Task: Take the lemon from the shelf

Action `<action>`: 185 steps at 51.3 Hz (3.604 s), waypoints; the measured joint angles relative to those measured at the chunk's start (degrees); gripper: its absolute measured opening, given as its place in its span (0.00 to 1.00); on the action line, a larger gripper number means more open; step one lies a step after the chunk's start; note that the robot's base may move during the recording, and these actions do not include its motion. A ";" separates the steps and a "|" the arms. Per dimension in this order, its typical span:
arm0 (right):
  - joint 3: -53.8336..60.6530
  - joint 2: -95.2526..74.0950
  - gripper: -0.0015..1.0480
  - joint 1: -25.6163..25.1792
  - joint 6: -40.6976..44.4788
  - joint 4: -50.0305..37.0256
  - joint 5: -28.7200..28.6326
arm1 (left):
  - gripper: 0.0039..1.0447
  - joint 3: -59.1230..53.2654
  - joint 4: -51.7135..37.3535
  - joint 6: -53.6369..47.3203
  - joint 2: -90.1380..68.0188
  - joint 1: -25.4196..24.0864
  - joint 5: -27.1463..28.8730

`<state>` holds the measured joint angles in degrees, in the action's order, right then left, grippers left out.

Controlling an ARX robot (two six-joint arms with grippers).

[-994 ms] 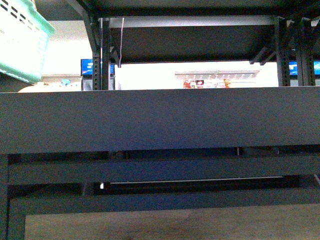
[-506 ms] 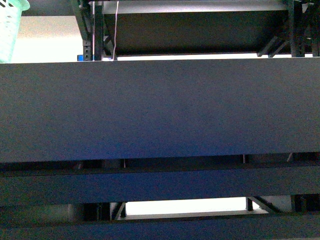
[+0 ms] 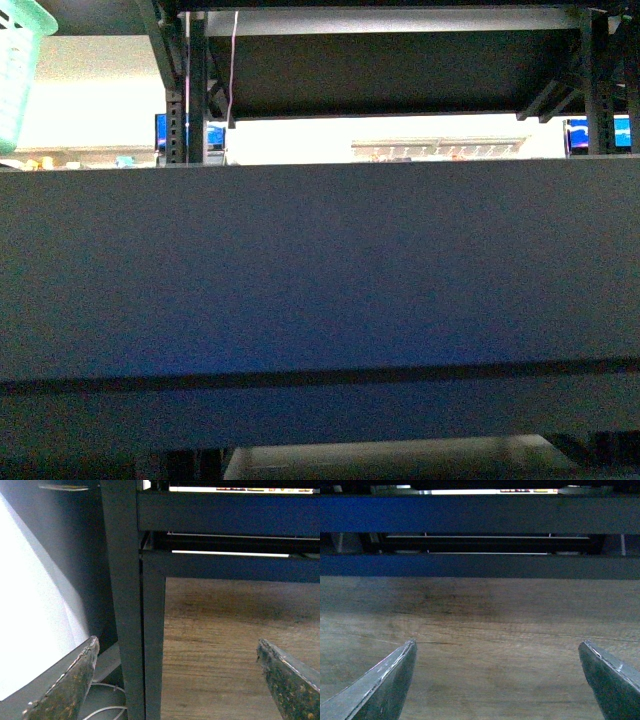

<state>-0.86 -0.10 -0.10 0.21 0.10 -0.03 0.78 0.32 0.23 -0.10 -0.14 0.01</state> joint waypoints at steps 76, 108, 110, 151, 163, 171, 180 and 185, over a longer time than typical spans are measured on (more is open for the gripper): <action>0.00 0.00 0.93 0.00 -0.17 0.00 -0.07 | 0.92 0.00 0.00 -0.02 0.02 -0.02 0.02; 0.00 -0.04 0.93 0.00 -0.17 0.00 -0.02 | 0.92 0.00 -0.02 -0.02 0.00 0.00 0.00; 0.00 -0.04 0.93 0.00 -0.15 0.00 0.00 | 0.92 0.00 -0.02 -0.02 0.00 0.00 0.00; 0.00 -0.04 0.93 0.00 -0.17 0.00 -0.13 | 0.92 32.15 -10.71 47.74 -48.92 -29.59 -35.08; 0.00 -0.04 0.93 0.00 -0.17 0.00 -0.11 | 0.92 39.78 -16.74 56.35 -64.61 -34.75 -37.48; 0.00 -0.04 0.93 0.00 -0.17 0.00 -0.13 | 0.92 44.50 -20.65 60.72 -74.90 -35.98 -37.51; 0.00 -0.04 0.93 0.00 -0.17 0.00 -0.11 | 0.92 49.70 -25.59 64.57 -83.89 -36.37 -37.55; 0.00 -0.04 0.93 0.00 -0.17 0.00 -0.13 | 0.92 52.43 -28.55 65.94 -87.89 -36.13 -37.75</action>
<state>-0.86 -0.14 -0.10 0.03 0.10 -0.16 53.21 -28.23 66.17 -87.99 -36.27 -37.74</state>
